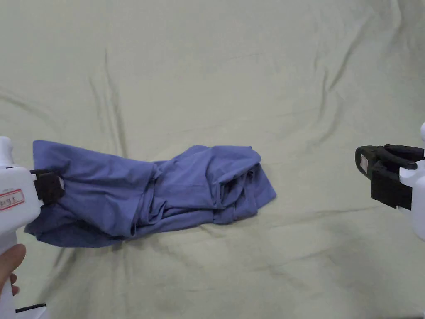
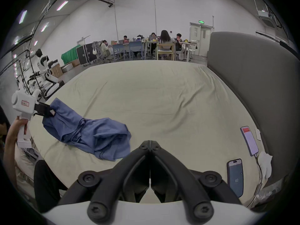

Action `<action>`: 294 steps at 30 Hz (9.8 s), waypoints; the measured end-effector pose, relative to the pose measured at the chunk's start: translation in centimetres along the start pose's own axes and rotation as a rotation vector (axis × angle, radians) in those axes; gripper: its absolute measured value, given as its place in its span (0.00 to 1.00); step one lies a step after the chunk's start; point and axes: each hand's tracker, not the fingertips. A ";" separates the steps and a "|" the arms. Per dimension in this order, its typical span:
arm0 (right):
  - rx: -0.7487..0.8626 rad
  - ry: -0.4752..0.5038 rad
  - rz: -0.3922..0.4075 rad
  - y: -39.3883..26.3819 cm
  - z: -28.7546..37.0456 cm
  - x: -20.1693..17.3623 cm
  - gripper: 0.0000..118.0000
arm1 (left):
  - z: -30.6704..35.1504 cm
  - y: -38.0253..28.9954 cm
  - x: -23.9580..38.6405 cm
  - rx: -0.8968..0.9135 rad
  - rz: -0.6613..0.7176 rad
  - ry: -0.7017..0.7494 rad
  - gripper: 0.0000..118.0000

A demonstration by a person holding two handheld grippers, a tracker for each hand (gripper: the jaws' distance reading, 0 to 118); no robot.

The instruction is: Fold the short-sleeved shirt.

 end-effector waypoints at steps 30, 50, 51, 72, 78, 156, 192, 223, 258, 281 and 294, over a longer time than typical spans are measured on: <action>-0.023 -0.049 -0.111 -2.6 0.5 5.3 0.02 | -0.7 0.5 16.2 0.012 -0.150 -0.316 0.01; -0.055 -0.017 -0.098 -1.4 -1.1 3.1 0.02 | -4.3 -0.6 27.1 -0.139 -0.262 -0.728 0.01; -0.048 -0.006 -0.089 -1.0 -1.1 2.7 0.02 | -2.7 0.0 25.8 -0.104 -0.247 -0.746 0.01; -0.319 0.317 -0.089 -2.1 -22.0 -5.9 0.02 | -6.7 -0.6 4.0 -0.223 0.247 -0.720 0.81; -0.376 0.379 -0.062 -0.8 -21.8 -4.4 0.02 | -12.5 -1.4 5.4 -0.279 0.301 -0.715 0.81; 0.600 -0.077 0.067 16.4 11.8 -1.9 0.02 | 22.7 7.1 11.0 0.814 -0.131 -0.179 0.00; 0.600 -0.187 0.065 17.1 10.3 -2.2 1.00 | 22.2 7.2 5.9 0.869 0.004 -0.131 0.97; 0.591 -0.109 0.013 17.4 10.2 -2.1 1.00 | 20.8 8.2 7.9 0.875 -0.019 0.078 0.98; 0.596 -0.100 0.001 17.5 9.2 -2.0 1.00 | 20.1 7.8 8.1 0.864 -0.048 0.033 0.98; 0.589 -0.094 0.010 17.6 8.8 -2.3 1.00 | 20.3 7.7 7.8 0.838 -0.055 0.038 0.98; 0.586 -0.035 -0.027 17.9 9.6 -1.7 1.00 | 20.2 7.4 8.1 0.816 -0.051 0.015 0.98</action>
